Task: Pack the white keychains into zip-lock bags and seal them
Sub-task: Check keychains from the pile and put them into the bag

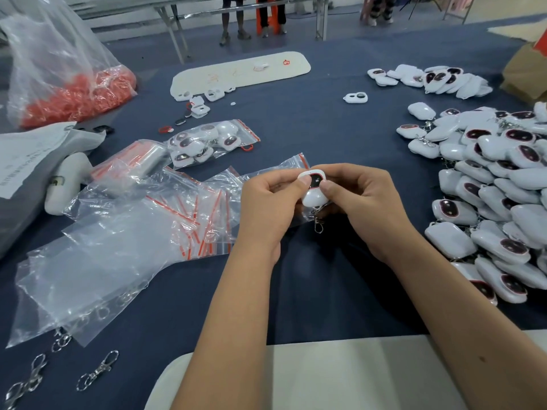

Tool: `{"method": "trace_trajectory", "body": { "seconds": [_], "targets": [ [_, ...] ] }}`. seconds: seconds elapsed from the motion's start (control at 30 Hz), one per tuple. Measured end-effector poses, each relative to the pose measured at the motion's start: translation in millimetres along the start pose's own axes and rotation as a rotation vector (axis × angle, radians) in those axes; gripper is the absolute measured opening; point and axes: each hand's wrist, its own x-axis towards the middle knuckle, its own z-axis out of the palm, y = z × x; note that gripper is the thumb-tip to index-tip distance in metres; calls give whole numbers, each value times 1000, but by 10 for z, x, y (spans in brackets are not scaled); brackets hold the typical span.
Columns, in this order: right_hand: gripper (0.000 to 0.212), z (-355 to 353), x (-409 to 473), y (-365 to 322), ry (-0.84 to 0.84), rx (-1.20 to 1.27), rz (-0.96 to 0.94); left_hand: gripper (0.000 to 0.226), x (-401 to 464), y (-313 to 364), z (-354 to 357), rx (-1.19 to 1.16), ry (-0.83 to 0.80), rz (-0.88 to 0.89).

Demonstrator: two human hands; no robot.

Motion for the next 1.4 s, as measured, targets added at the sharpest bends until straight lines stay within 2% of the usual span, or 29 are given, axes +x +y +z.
{"method": "trace_trajectory", "body": {
  "seconds": [0.53, 0.73, 0.93, 1.4],
  "targets": [
    [28, 3, 0, -11, -4, 12, 11, 12, 44, -32, 25, 165, 60, 215],
    [23, 3, -12, -31, -11, 22, 28, 13, 59, -36, -24, 174, 14, 205],
    [15, -6, 12, -11, 79, -17, 48, 10, 34, -42, 12, 135, -53, 156],
    [14, -20, 8, -6, 86, -32, 10, 12, 35, -33, 2, 91, -74, 131]
  ]
}}
